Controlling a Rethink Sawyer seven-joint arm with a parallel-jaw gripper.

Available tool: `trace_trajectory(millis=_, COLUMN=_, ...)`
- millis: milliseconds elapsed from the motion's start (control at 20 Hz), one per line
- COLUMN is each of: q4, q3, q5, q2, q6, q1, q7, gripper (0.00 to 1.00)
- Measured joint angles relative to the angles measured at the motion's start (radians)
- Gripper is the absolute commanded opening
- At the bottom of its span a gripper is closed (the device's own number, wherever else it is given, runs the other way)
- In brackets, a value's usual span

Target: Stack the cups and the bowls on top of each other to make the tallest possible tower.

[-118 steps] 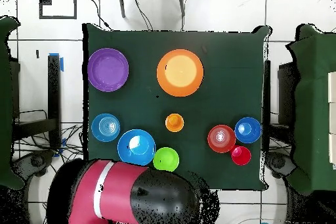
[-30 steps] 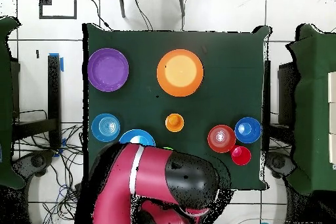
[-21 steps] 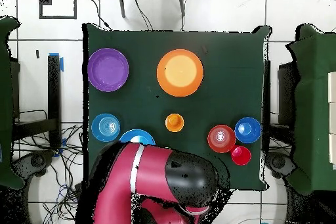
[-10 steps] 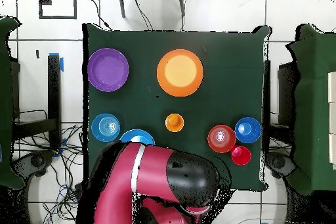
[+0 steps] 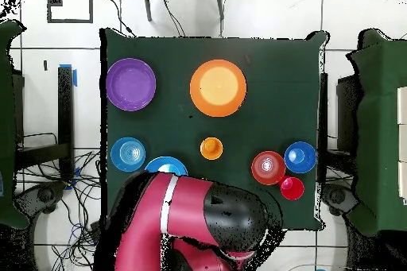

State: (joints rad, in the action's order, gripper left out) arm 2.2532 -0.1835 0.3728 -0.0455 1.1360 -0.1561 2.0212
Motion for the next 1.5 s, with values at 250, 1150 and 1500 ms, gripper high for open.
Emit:
trace_trajectory(millis=250, q4=0.025, q3=0.0, q5=-0.015, q2=-0.05, q6=-0.117, q1=0.0, q7=0.0, gripper=1.0)
trace_trajectory(millis=1150, q4=0.148, q3=0.032, q5=-0.003, q2=-0.446, q6=-0.51, q1=-0.067, q7=0.0, gripper=1.0)
trace_trajectory(millis=1500, q4=0.148, q3=0.058, q5=-0.004, q2=-0.504, q6=-0.51, q1=-0.066, q7=0.0, gripper=1.0)
